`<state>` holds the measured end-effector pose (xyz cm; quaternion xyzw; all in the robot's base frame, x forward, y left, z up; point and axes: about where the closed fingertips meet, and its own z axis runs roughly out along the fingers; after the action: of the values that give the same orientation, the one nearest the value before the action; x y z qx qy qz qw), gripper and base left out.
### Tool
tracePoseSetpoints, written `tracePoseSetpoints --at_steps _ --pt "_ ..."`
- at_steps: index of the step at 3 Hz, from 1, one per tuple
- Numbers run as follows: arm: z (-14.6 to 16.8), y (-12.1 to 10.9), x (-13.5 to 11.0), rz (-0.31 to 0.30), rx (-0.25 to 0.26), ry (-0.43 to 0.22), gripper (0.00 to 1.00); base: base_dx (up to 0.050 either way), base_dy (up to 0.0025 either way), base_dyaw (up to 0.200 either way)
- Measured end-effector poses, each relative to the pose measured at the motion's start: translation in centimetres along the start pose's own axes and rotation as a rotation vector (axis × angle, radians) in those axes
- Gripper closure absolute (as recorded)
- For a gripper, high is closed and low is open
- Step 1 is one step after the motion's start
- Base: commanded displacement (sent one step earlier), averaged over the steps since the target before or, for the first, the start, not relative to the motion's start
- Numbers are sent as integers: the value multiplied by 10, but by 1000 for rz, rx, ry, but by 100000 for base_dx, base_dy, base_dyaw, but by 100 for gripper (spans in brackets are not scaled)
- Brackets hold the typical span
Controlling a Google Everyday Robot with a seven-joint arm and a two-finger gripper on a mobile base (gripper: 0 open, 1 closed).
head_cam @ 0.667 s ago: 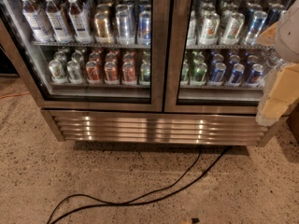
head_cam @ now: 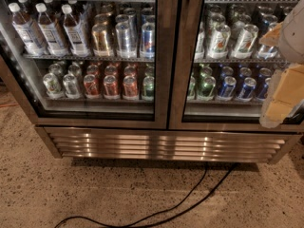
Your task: Open left fridge door
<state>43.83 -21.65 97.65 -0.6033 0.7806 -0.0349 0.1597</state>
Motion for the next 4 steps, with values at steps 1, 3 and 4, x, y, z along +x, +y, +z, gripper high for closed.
tracePoseSetpoints --at_steps 1,3,4 --pt "0 0 0 0 0 0 0 0 0 0" --pt "14 8 -34 -70 -130 -273 0 0 0 0" --pt "26 4 -43 -157 -203 -531 0 0 0 0"
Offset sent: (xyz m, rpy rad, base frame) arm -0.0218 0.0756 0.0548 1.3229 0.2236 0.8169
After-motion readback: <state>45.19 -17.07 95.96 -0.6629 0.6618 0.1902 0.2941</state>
